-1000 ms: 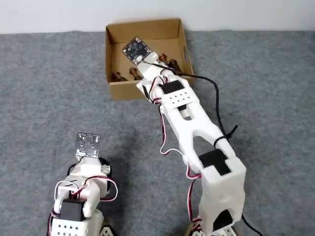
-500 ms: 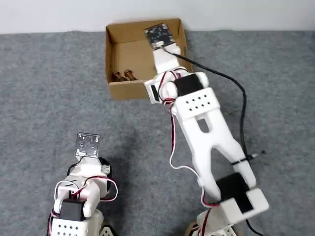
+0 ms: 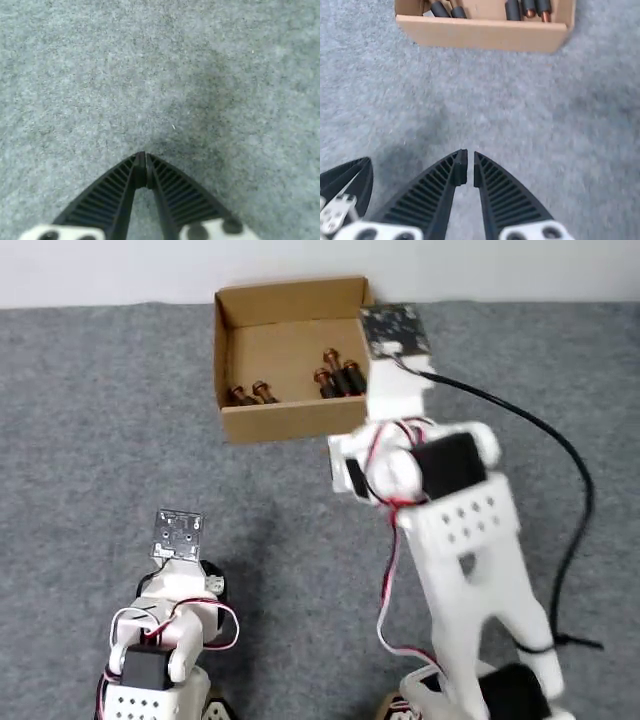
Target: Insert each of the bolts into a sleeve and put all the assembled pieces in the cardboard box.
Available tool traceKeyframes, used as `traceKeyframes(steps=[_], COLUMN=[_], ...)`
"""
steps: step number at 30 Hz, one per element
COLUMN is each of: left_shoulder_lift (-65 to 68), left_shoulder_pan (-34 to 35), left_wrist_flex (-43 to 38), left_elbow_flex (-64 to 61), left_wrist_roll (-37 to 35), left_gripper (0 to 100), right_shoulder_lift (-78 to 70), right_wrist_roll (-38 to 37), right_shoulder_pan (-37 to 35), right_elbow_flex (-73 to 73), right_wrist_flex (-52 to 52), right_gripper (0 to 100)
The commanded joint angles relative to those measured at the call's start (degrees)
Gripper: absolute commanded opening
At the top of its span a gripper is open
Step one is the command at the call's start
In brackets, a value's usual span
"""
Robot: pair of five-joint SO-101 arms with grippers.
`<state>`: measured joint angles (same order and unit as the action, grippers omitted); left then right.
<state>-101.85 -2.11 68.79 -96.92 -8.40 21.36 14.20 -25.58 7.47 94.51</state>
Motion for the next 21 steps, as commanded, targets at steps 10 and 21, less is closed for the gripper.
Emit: traceKeyframes(steps=[10,21], left_shoulder_lift=[-0.4,-0.4], left_shoulder_pan=[0.3,0.3], left_wrist_flex=[0.3,0.3], left_elbow_flex=[0.3,0.3], left_wrist_roll=[0.2,0.2], left_gripper=[1,1], right_shoulder_lift=[25.5,44.2], right_wrist_roll=[1.3,-1.9], right_shoulder_pan=[13.3,15.2], right_elbow_flex=[-26.7,-66.3], right_wrist_flex=[-7.3,-34.6], right_gripper=[0.8,0.8])
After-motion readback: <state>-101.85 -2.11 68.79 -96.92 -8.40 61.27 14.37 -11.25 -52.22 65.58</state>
